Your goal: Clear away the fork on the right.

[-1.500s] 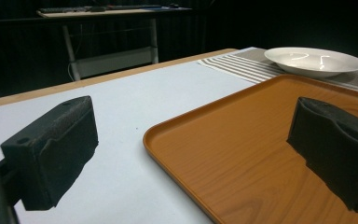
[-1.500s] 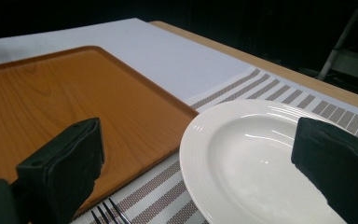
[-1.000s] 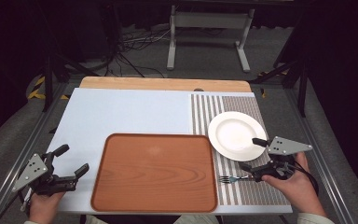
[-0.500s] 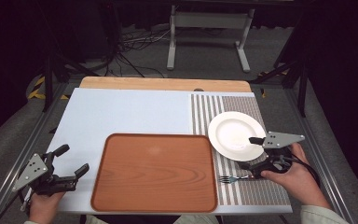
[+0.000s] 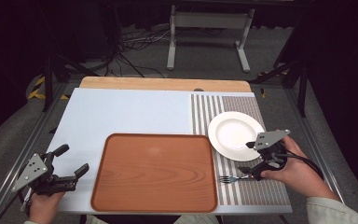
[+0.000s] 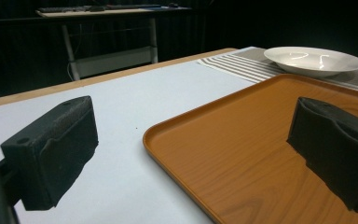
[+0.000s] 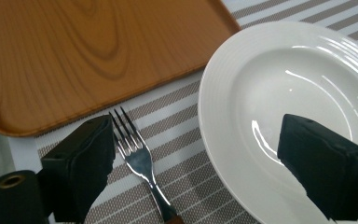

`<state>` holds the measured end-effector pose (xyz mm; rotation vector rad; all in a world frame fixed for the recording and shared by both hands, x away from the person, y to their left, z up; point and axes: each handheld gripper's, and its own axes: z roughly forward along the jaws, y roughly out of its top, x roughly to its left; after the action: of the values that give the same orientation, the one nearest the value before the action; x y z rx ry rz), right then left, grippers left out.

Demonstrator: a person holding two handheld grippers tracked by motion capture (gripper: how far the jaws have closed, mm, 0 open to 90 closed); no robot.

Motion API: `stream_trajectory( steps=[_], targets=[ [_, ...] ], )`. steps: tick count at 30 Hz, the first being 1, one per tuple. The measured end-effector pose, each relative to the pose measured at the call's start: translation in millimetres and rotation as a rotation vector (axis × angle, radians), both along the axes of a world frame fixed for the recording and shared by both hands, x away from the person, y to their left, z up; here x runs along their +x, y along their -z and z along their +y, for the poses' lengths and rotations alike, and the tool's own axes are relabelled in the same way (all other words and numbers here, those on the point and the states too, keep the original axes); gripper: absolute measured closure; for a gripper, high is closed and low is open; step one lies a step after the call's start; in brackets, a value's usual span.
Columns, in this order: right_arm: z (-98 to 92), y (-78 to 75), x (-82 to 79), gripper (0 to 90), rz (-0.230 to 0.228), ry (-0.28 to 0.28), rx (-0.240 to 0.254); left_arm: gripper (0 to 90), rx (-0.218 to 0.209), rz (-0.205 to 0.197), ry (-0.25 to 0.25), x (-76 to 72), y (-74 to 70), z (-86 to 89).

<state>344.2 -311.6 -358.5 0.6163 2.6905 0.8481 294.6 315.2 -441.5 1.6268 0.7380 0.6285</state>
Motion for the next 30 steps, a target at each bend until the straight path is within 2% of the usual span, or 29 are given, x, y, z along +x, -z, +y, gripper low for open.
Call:
stream_trajectory(
  steps=[4,9,11,16,27,30],
  targets=[
    [1.9,-0.7,0.9,11.5,0.017,-0.014,-0.057,2.2,-0.003,0.001,0.000,-0.1,-0.2,0.4],
    [4.5,-0.8,0.4,11.9,0.039,-0.026,-0.102,2.2,-0.007,-0.001,0.000,-0.4,-0.6,0.2],
    [4.7,-0.2,0.9,11.9,0.038,-0.033,-0.110,2.2,-0.003,-0.001,0.000,-0.5,-0.7,0.4],
    [7.1,3.2,0.9,14.4,0.090,-0.051,-0.152,2.2,-0.002,-0.001,0.000,-0.4,-0.7,0.4],
    [10.0,13.3,3.8,15.5,0.127,-0.087,-0.223,2.2,-0.002,-0.001,0.001,-0.6,-1.0,0.6],
    [9.7,18.2,4.6,17.1,0.152,-0.105,-0.257,2.2,0.002,-0.005,0.003,-0.8,-1.4,0.5]
  ],
)
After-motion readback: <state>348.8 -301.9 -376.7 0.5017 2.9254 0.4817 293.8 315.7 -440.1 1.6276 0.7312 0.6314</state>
